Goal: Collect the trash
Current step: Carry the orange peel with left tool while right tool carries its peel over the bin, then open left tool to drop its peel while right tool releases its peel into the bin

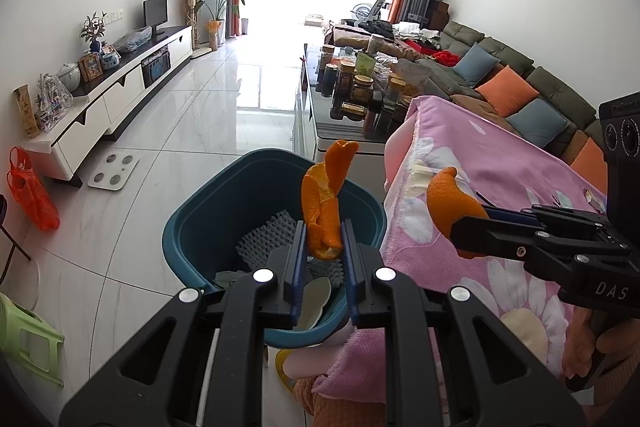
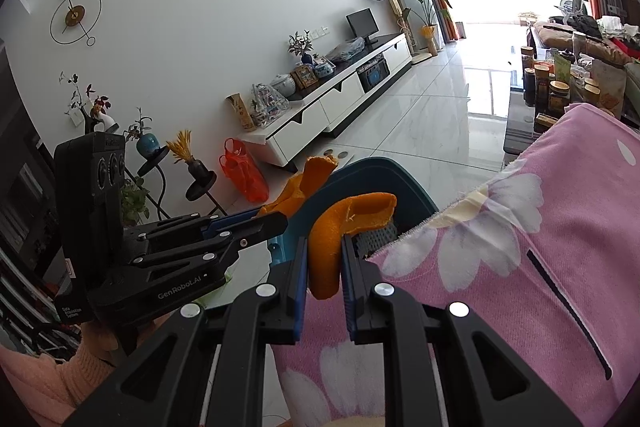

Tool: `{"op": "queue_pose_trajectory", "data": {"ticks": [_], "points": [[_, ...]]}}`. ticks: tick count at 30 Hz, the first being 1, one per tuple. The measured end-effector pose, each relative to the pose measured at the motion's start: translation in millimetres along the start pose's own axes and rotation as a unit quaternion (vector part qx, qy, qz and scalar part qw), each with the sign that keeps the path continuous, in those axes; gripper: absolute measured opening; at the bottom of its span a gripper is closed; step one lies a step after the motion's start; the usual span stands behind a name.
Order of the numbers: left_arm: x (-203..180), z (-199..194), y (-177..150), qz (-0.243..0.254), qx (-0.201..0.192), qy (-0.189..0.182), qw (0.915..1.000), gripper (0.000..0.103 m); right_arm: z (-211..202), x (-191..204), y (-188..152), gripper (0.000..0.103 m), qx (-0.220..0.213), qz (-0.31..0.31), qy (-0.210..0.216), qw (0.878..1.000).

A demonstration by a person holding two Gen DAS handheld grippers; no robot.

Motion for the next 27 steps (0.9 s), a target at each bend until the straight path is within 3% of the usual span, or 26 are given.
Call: {"op": "queue_pose_trajectory", "data": {"ticks": [27], "points": [[12,18,-4,-0.013,0.015,0.015,0.9997,0.017,30,6,8,0.014,0.026,-0.006,-0.006,1.000]]}}
Point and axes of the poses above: each gripper's, at about its wrist camera, not at the fingertips, and z roughly the way its jaws point, x to its left, y to its top, the point moved 7 cm from there along z, roughly the way its jaws point, and after that the axes turned 6 degrees about z, right-handed, at the moved point
